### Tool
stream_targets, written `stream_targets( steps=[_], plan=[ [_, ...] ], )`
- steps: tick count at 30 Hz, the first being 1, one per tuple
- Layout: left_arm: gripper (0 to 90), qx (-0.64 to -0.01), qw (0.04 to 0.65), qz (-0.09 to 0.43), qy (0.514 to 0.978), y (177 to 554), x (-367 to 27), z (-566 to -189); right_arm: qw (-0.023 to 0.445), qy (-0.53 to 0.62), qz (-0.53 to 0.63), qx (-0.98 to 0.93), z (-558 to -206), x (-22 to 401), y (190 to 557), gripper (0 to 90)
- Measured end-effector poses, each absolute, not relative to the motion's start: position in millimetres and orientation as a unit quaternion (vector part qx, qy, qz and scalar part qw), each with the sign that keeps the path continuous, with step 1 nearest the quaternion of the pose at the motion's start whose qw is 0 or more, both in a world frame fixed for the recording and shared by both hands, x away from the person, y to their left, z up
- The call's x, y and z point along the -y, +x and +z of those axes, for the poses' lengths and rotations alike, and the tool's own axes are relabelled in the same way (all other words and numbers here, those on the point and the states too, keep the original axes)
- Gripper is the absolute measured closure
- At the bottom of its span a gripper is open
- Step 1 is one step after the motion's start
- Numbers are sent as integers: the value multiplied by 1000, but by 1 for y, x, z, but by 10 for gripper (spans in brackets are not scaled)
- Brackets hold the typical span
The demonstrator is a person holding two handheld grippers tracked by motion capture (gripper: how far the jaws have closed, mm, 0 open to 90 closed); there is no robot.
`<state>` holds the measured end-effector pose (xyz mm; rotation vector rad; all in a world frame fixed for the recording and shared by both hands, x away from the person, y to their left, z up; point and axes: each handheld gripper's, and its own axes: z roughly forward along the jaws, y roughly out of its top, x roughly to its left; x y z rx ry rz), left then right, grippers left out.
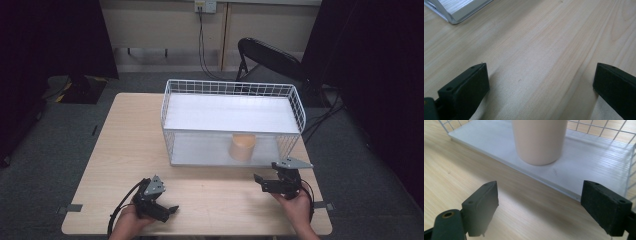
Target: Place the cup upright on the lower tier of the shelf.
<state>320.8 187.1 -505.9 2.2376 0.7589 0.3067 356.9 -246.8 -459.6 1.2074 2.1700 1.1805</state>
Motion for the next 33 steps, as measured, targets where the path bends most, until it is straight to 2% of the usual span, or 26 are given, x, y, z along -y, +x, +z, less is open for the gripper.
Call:
stream_targets(
  steps=[16,33],
  plan=[
    [0,-296,370,121,872,321,-187,-506,181,391,396,-811,-482,268,340,142],
    [0,-296,370,121,872,321,-187,-506,173,371,366,-836,-500,265,339,144]
  ],
)
